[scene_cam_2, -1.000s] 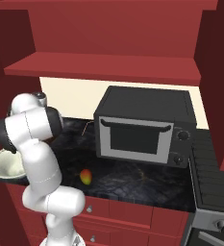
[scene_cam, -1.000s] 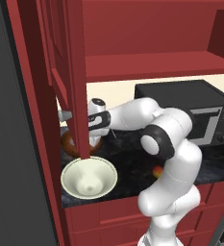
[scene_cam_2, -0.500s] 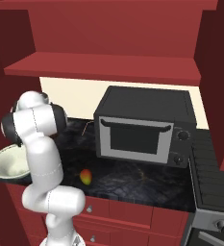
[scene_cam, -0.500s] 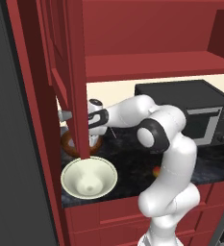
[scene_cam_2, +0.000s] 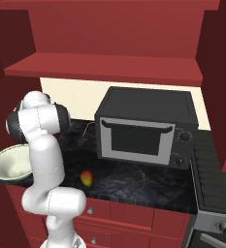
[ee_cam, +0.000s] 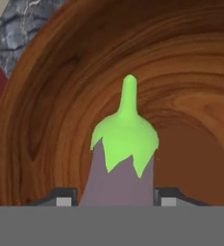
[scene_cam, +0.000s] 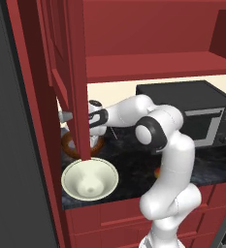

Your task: Pick both bowls and place them on the counter. Then place the mango in one bowl and place the eggplant in the other bowl.

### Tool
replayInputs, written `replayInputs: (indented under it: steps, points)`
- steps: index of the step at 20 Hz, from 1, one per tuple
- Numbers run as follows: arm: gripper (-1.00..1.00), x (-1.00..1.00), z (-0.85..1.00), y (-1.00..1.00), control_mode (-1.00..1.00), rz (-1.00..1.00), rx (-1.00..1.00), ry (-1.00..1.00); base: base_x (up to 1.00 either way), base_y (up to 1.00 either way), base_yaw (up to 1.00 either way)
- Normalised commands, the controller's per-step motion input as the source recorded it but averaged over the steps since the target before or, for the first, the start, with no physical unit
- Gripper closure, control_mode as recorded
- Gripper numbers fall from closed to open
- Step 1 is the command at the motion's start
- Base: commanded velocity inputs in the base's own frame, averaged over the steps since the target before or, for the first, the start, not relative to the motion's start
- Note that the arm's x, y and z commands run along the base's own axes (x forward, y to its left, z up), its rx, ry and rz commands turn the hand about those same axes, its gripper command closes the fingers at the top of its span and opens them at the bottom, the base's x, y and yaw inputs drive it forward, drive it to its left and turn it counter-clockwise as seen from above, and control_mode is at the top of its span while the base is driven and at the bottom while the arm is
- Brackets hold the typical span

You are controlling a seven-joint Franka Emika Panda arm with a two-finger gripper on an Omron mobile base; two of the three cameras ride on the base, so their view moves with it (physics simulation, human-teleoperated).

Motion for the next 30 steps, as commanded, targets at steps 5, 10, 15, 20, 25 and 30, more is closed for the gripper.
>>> replayInputs:
  steps: [5, 10, 15, 20, 25, 30]
  points:
    - [-1.00, 0.01, -0.01, 0.00, -1.00, 0.04, 0.00, 0.00, 0.00, 0.00, 0.00]
    - [-1.00, 0.00, 0.00, 0.00, -1.00, 0.04, 0.00, 0.00, 0.00, 0.00, 0.00]
    - [-1.00, -0.08, 0.03, -0.08, -1.00, 0.02, 0.00, 0.00, 0.00, 0.00, 0.00]
    - [-1.00, -0.23, 0.22, -0.09, -1.00, 0.00, 0.00, 0.00, 0.00, 0.00, 0.00]
    - [-1.00, -0.33, 0.26, -0.12, -1.00, 0.00, 0.00, -0.07, 0.00, 0.00, 0.00]
    - [-1.00, -0.35, 0.16, -0.25, -1.00, 0.00, 0.00, -0.04, 0.00, 0.00, 0.00]
